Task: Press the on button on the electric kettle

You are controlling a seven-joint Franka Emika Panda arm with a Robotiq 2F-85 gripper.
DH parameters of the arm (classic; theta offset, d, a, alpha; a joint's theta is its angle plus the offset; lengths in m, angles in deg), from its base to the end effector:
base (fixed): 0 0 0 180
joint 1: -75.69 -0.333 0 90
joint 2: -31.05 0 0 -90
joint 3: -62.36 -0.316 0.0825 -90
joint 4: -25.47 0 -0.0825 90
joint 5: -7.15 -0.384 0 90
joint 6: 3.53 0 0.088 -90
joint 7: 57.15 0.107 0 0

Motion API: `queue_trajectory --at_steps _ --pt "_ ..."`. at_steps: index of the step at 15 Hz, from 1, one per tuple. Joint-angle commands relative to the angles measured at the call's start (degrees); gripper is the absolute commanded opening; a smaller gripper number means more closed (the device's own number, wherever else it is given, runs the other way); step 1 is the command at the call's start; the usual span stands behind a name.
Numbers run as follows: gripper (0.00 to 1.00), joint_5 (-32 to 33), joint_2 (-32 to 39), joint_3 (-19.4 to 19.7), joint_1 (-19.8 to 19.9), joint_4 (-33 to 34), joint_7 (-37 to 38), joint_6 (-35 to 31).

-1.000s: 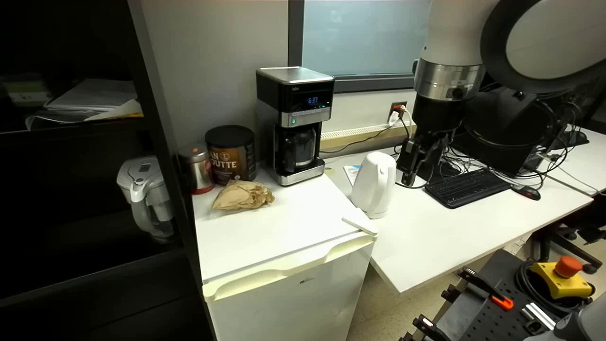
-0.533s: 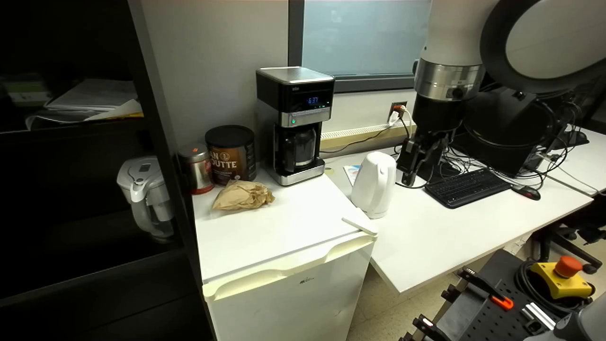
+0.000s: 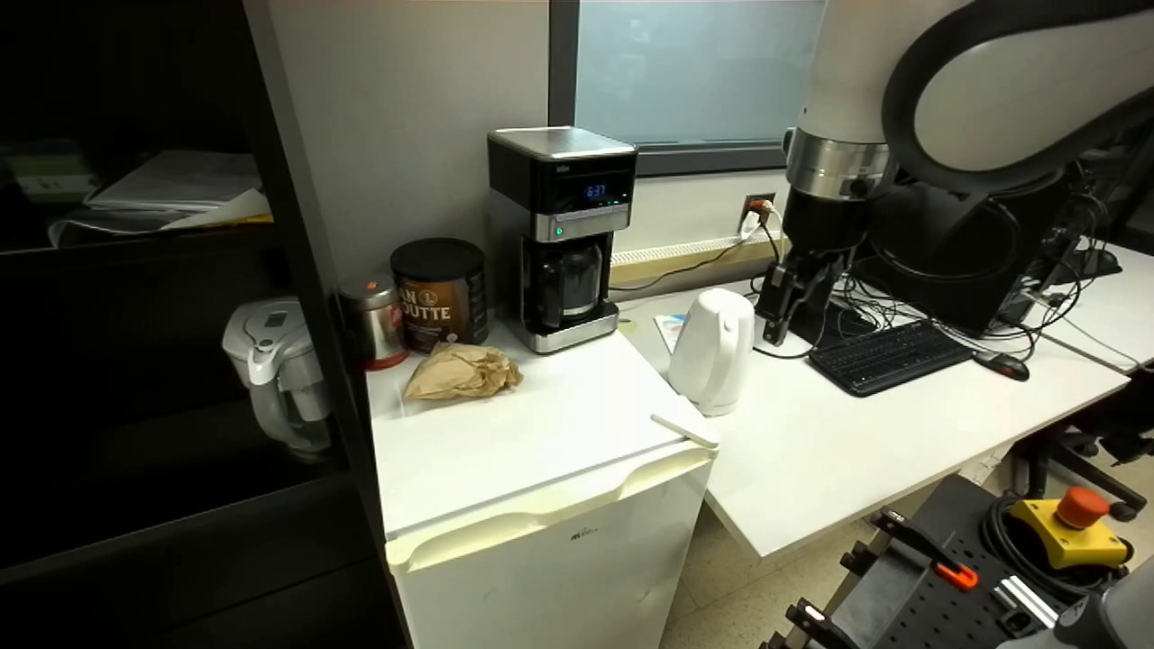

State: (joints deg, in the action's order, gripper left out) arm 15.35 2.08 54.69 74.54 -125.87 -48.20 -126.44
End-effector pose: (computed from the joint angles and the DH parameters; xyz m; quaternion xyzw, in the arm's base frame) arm 0.3738 0.0504 0.4065 0.9953 0.0294 0.0150 0.0911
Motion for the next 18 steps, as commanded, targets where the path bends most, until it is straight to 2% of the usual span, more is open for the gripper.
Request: queue_trajectory --at_steps 1,2,3,5,13,14,15,18 --pt "1.00 1.7 5.7 3.3 1.4 2.0 -4.0 -4.9" --pt "1.00 2.2 7.4 4.1 2.1 2.7 -4.8 -6.3" --pt "0.75 2.3 8.7 4.8 2.4 3.2 -5.5 -7.5" --pt "0.68 2.6 12.1 6.0 3.3 4.9 -6.7 -9.6" --pt "0.07 5.5 24.9 8.5 6.4 11.9 -5.0 -17.2" --pt "0.01 5.9 26.3 8.9 6.6 12.8 -4.7 -17.7" --pt "0.00 6.4 27.4 9.3 6.9 13.5 -4.4 -18.2" --pt "0.01 7.3 30.6 10.7 7.2 15.8 -3.8 -19.3"
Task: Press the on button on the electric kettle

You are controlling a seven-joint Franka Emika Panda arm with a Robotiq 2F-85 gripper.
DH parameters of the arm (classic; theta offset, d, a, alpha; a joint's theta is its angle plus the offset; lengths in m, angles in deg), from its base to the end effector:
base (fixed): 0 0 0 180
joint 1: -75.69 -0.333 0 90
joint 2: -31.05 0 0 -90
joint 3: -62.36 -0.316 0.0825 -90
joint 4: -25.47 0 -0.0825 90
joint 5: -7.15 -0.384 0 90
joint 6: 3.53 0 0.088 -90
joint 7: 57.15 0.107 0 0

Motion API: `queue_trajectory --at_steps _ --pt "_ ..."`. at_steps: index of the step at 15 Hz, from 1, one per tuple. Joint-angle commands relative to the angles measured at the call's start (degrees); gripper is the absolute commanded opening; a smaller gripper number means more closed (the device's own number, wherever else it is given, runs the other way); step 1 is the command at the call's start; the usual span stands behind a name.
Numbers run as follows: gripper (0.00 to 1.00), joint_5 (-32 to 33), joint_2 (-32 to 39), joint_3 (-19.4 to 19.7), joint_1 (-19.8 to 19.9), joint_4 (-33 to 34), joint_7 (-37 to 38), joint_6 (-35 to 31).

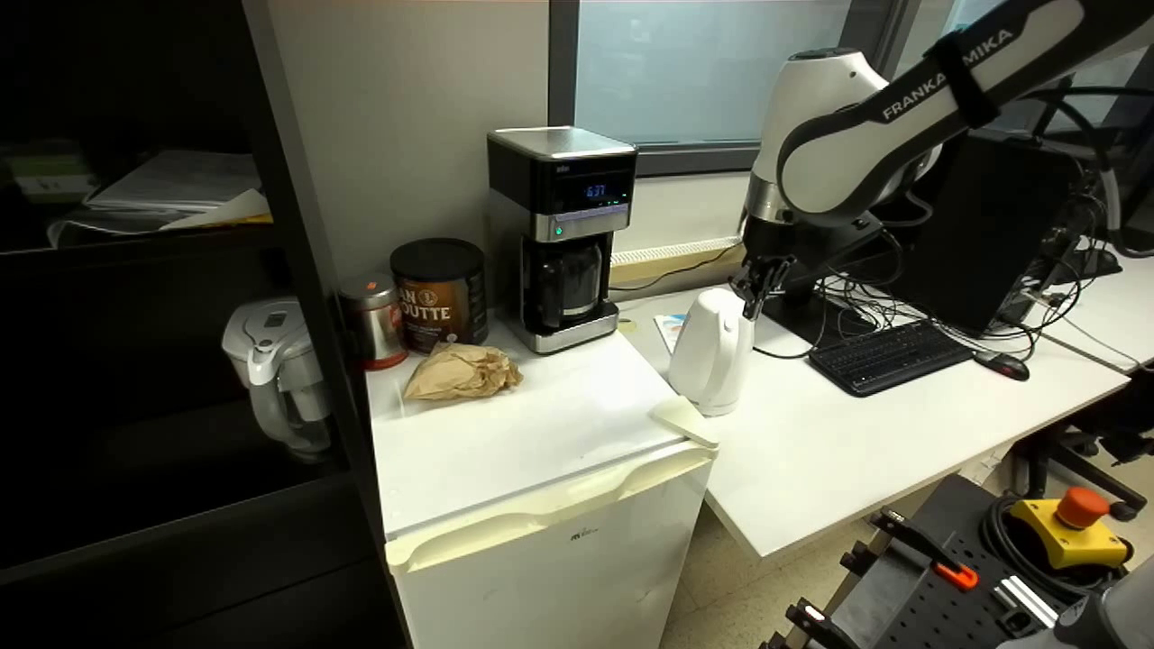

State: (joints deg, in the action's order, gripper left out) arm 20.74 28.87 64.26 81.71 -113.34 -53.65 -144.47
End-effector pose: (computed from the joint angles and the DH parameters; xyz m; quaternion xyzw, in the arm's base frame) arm 0.4852 -0.0673 0.3293 0.9963 -0.0102 0.0344 0.0787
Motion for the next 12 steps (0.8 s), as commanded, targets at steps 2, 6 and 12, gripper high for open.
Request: queue_trajectory --at_steps 2,6,12 --pt "0.00 2.4 5.7 2.1 0.1 4.5 2.1 -2.4" --pt "0.00 3.7 8.9 3.6 -0.1 6.6 3.7 -3.7" --pt "0.00 5.6 12.8 5.8 -0.4 8.9 5.9 -6.1"
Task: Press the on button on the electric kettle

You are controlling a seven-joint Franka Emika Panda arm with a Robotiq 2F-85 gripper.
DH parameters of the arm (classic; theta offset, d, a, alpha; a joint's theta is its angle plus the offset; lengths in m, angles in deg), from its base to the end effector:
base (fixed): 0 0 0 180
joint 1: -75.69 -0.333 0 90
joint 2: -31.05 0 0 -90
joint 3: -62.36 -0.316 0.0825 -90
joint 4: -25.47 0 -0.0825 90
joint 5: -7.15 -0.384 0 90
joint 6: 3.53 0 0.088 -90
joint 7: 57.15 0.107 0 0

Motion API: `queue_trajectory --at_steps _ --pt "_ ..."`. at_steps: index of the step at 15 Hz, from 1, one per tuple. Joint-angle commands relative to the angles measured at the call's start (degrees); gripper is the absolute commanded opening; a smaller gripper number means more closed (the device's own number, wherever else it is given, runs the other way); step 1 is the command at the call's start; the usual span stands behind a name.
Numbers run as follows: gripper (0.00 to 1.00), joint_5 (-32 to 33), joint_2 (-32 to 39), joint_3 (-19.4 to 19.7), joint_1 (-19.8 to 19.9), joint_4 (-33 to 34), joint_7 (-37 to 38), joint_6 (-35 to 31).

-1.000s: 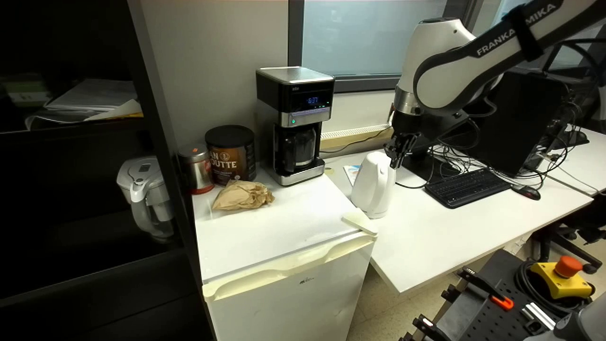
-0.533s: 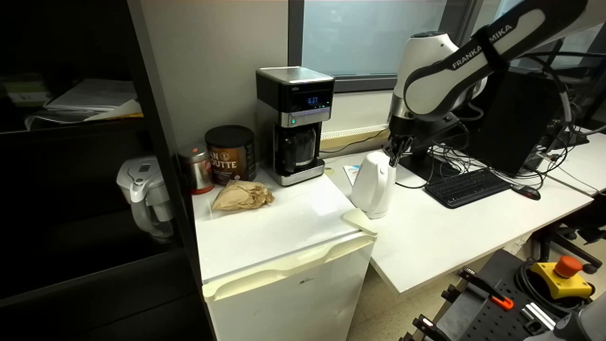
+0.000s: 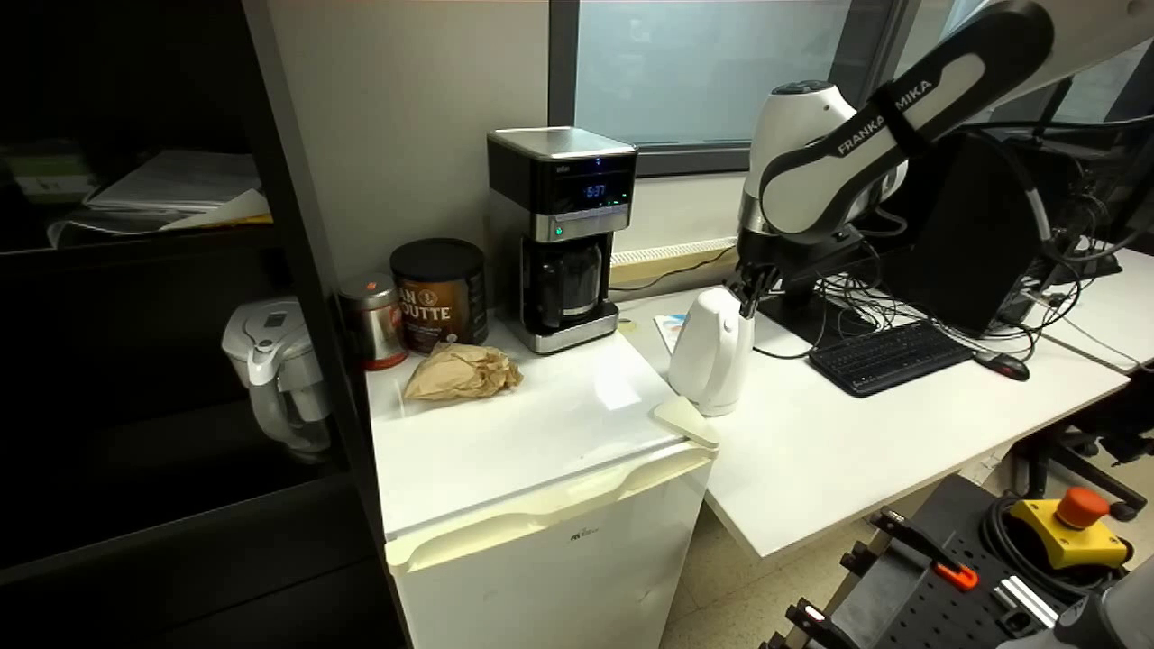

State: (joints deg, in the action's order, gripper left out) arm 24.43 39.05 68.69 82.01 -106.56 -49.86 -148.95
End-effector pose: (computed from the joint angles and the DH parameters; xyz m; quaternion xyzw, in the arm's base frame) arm 0.5207 -0.1133 0.2949 0.9927 -0.0523 0.0414 0.1006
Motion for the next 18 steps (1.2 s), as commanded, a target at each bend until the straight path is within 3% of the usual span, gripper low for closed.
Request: queue_trajectory --at_steps 1,18 --pt "0.00 2.0 3.0 1.6 -0.7 2.3 2.3 -2.1" --pt "0.00 0.4 5.9 2.5 -1.6 1.9 1.4 -7.6"
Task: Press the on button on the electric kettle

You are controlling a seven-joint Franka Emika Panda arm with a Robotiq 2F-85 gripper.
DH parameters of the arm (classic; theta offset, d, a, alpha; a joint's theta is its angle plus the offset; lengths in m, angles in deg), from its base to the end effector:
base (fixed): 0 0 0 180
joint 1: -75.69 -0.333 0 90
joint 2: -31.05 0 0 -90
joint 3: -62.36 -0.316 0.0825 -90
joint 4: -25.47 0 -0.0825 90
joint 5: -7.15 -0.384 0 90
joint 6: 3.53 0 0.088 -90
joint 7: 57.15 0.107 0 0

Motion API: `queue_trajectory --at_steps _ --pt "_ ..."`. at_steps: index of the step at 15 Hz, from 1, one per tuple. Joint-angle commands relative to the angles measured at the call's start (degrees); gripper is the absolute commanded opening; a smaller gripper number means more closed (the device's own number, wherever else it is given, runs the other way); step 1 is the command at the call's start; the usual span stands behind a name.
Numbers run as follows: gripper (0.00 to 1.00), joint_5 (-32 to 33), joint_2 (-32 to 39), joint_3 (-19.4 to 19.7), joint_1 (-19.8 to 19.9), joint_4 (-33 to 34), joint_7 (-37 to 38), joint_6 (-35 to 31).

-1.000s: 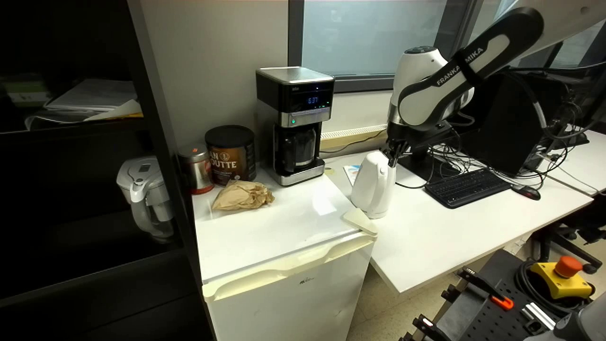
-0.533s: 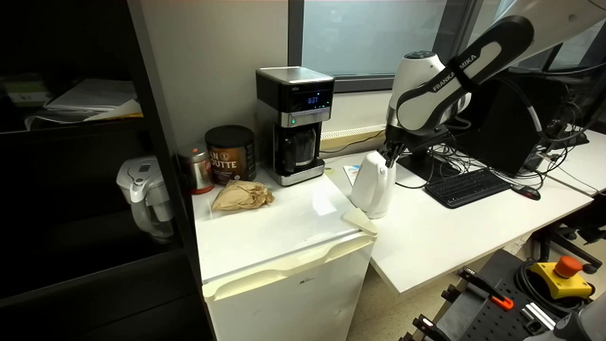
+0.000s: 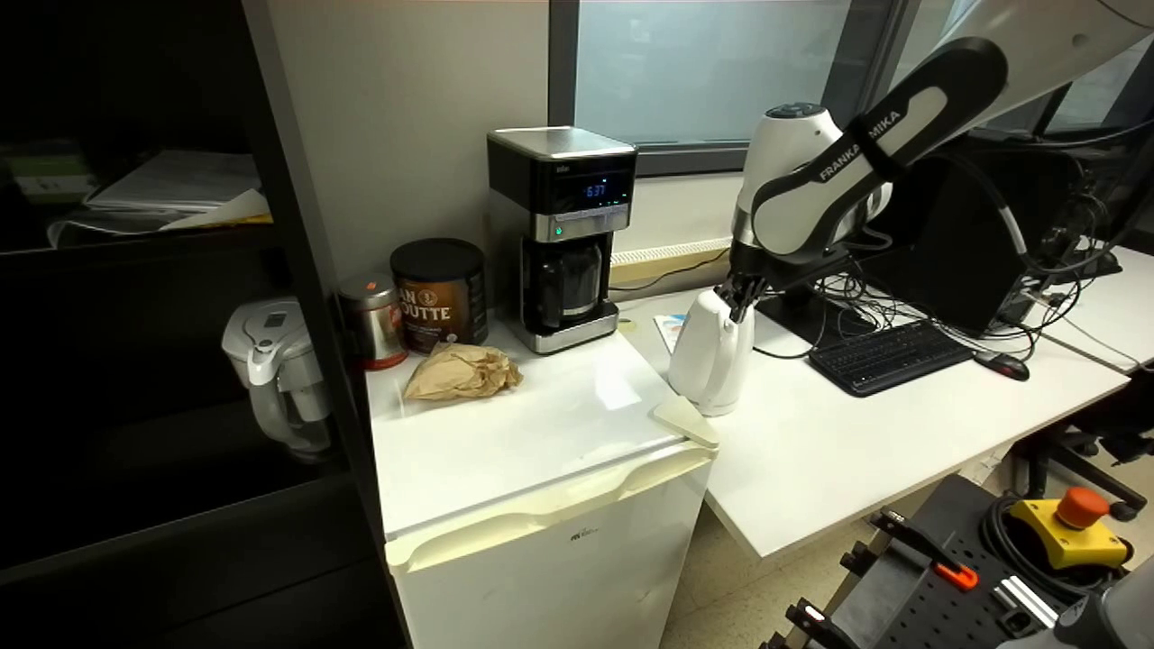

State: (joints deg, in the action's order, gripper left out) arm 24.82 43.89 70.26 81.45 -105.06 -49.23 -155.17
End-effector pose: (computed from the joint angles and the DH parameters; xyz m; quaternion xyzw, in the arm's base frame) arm 0.5340 -0.1215 0.2708 0.9912 -0.0543 0.0655 0.1010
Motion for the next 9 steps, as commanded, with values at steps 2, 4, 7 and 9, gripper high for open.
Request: queue_trajectory --at_steps 2,4,7,9 --pt "0.00 -0.1 1.2 1.0 -0.9 0.4 0.6 -1.4" --pt "0.00 -0.3 1.4 1.0 -0.9 0.4 0.5 -1.5" --pt "0.00 -0.4 1.7 1.0 -1.0 0.3 0.5 -1.8" --pt "0.00 -0.6 1.8 0.8 -0.9 0.1 0.2 -2.2"
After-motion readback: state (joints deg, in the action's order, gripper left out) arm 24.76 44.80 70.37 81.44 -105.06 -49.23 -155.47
